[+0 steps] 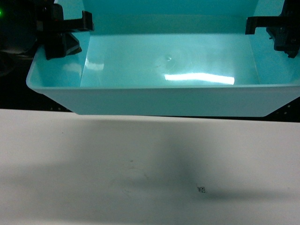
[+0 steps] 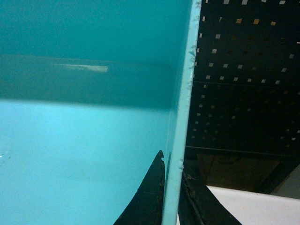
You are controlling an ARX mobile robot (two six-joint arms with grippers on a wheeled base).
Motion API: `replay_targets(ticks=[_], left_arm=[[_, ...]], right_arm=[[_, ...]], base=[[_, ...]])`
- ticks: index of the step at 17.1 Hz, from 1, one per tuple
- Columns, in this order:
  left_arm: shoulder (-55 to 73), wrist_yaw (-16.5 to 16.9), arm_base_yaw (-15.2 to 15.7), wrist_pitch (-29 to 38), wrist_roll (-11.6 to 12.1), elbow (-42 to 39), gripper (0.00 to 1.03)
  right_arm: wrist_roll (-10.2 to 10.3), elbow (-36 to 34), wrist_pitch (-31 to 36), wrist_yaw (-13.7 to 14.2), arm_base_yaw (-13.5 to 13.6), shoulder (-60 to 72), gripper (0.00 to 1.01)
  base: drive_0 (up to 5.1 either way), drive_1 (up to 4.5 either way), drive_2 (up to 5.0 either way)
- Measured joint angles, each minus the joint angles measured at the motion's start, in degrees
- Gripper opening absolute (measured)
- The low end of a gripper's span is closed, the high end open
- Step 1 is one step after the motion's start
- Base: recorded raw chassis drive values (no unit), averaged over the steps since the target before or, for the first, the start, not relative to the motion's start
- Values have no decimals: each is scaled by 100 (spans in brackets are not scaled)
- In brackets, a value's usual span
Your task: Stack blue boxes stably on right
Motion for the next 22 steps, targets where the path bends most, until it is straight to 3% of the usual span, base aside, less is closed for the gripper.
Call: replay_targets(ticks=[6,22], left_arm=[[-11,-2,0,13,0,-11,5],[-11,-2,0,26,0,-11,5]], right_arm=[[0,-11,26,-2,4,0,7],[2,-11,31,-37,-26,0,7]], base=[[-32,-32,-32],[-176,-176,-176]])
